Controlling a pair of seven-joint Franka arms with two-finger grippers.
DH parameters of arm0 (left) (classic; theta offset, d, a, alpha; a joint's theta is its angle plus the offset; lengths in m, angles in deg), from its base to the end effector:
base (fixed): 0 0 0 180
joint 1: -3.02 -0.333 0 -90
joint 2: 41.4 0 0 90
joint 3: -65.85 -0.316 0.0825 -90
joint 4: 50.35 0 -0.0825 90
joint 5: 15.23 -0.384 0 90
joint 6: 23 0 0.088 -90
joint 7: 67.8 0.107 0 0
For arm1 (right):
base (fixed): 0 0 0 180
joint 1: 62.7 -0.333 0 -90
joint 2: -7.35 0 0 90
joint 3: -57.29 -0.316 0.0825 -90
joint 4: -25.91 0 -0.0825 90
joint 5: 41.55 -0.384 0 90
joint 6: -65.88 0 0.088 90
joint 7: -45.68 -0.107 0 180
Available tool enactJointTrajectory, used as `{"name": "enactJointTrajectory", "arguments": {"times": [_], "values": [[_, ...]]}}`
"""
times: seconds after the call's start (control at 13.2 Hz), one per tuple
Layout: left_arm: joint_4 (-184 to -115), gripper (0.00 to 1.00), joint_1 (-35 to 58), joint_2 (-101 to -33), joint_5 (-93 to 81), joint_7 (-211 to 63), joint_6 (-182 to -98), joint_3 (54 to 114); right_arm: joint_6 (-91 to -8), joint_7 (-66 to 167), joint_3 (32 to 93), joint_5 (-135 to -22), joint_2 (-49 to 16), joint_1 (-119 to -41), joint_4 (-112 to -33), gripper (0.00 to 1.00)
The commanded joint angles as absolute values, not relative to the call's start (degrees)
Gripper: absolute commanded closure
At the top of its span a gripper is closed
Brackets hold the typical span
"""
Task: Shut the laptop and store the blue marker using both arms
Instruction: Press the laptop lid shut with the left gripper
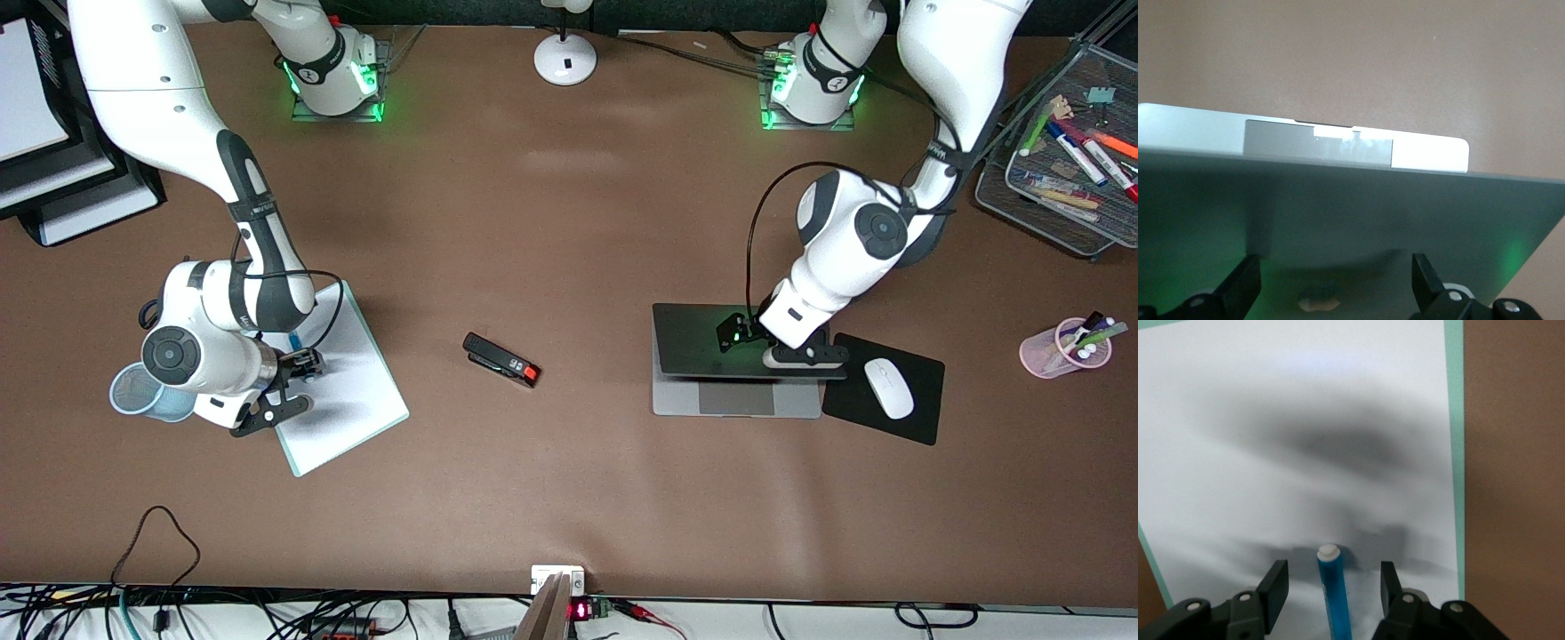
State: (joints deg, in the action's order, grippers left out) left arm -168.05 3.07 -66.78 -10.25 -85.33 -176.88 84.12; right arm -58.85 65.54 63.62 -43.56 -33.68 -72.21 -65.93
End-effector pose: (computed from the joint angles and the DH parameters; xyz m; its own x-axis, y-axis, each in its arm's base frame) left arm 0.5865 -0.1844 0.2495 0.9849 0.1176 0.1271 0.0852 -0.9680 0.2361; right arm 0.6780 0.0477 0.2004 0.9105 0.3874 -0.1447 0.3912 -0.9203 -0.0027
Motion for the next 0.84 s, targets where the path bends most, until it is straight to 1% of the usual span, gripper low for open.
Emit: {"name": "enactJointTrajectory", "arguments": {"times": [0.0, 0.23, 0.46, 0.76], "values": [[-165.49, 0.00, 3.71, -72.15, -10.30, -85.02, -181.62, 84.31, -58.75, 66.86, 63.35, -44.63, -33.87, -71.58, -66.20, 0.36], [-164.70, 0.00, 3.81, -74.09, -10.30, -85.11, -181.90, 84.05, -58.66, 67.82, 63.35, -44.63, -33.87, -71.41, -66.38, 0.37], [-163.47, 0.00, 3.89, -75.67, -10.30, -85.02, -181.90, 83.96, -58.57, 67.83, 63.35, -44.63, -33.87, -71.32, -66.82, 0.41], [-162.94, 0.00, 3.72, -74.46, -10.39, -85.02, -181.29, 83.79, -58.40, 67.83, 63.35, -44.63, -33.78, -71.23, -66.91, 0.47]]}}
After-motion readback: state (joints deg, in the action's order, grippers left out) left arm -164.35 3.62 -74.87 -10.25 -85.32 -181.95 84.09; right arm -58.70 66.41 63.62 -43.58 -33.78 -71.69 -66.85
